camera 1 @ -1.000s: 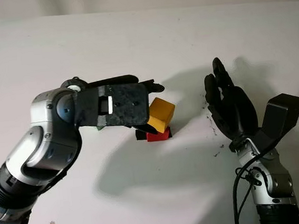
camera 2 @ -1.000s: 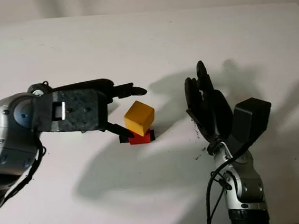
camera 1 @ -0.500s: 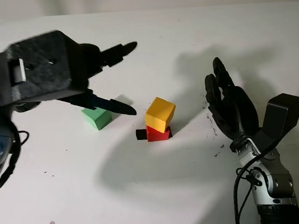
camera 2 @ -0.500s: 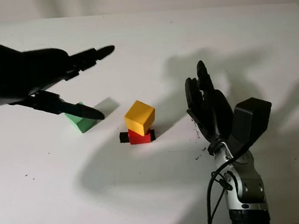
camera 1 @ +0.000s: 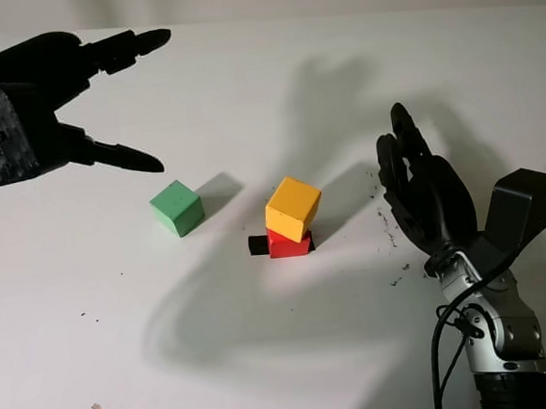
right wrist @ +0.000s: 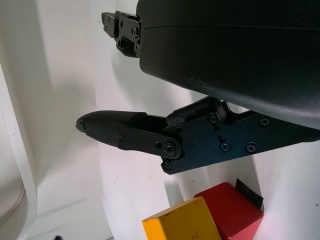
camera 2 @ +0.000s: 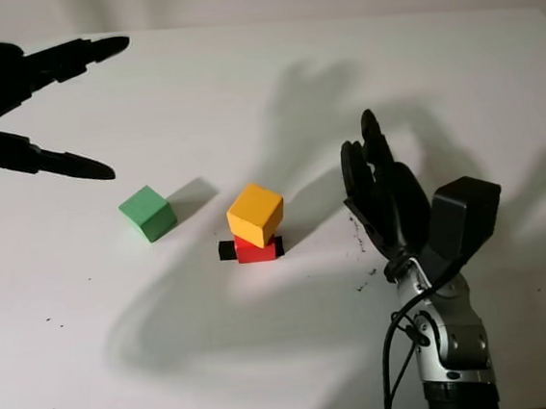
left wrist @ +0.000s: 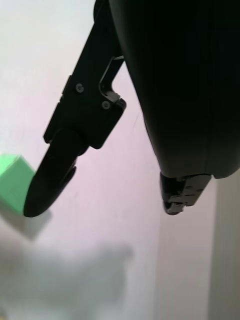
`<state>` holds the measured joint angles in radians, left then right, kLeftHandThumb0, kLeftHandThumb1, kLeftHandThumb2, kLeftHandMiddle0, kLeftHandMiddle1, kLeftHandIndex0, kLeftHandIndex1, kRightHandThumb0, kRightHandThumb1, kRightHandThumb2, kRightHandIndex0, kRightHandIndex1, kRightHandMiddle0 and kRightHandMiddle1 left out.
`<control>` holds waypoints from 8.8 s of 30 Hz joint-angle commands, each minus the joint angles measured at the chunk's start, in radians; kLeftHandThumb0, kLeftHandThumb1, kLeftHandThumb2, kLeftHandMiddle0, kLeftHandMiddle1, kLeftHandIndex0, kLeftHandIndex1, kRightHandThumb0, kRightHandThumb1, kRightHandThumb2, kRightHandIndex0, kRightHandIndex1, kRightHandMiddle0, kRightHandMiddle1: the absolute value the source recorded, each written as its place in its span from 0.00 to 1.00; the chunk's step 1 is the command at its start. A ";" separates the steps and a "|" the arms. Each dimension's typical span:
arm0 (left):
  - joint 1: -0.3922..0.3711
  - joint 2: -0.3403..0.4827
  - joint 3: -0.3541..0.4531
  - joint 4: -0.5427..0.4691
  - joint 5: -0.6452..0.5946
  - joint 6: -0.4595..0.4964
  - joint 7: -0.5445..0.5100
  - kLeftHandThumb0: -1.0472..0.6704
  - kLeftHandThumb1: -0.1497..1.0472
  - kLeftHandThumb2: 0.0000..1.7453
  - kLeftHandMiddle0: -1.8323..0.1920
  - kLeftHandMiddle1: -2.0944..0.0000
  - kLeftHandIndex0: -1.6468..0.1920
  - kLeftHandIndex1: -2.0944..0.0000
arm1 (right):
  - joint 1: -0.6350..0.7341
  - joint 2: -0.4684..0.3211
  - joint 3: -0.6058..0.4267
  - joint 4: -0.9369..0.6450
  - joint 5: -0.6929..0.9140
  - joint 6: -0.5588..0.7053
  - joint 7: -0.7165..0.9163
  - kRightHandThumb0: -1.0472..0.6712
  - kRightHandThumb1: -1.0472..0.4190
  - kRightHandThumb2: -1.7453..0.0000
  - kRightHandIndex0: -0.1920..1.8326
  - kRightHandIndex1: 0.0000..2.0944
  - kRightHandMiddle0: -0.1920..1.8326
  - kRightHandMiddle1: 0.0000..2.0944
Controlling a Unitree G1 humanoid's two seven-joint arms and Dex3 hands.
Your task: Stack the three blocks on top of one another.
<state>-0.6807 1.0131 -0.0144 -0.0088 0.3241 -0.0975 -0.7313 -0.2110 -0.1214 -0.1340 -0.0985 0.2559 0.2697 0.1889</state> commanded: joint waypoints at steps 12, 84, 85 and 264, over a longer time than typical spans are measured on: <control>-0.109 -0.021 -0.186 0.275 0.307 -0.471 0.206 0.19 0.85 0.03 0.97 0.98 0.75 0.97 | -0.006 -0.023 -0.010 -0.004 -0.001 -0.001 0.010 0.24 0.00 0.68 0.00 0.00 0.00 0.00; -0.065 -0.217 -0.109 0.262 -0.108 -0.155 0.081 0.36 1.00 0.04 0.82 0.97 0.72 0.33 | -0.006 -0.050 -0.015 -0.008 -0.003 0.021 0.026 0.24 0.00 0.67 0.00 0.00 0.00 0.00; -0.064 -0.220 -0.100 0.246 -0.131 -0.125 0.064 0.36 1.00 0.04 0.82 0.97 0.72 0.31 | -0.006 -0.050 -0.015 -0.009 -0.002 0.022 0.026 0.24 0.00 0.68 0.00 0.00 0.00 0.00; 0.555 -0.842 0.248 -0.059 -0.592 0.022 0.397 0.12 1.00 0.42 1.00 1.00 1.00 1.00 | -0.041 0.017 0.031 0.050 -0.069 -0.071 -0.051 0.23 0.00 0.61 0.00 0.00 0.00 0.00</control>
<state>-0.1415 0.1769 0.2388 -0.0779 -0.2733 -0.0590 -0.3375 -0.2687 -0.0909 -0.1018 -0.0245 0.1862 0.1922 0.1327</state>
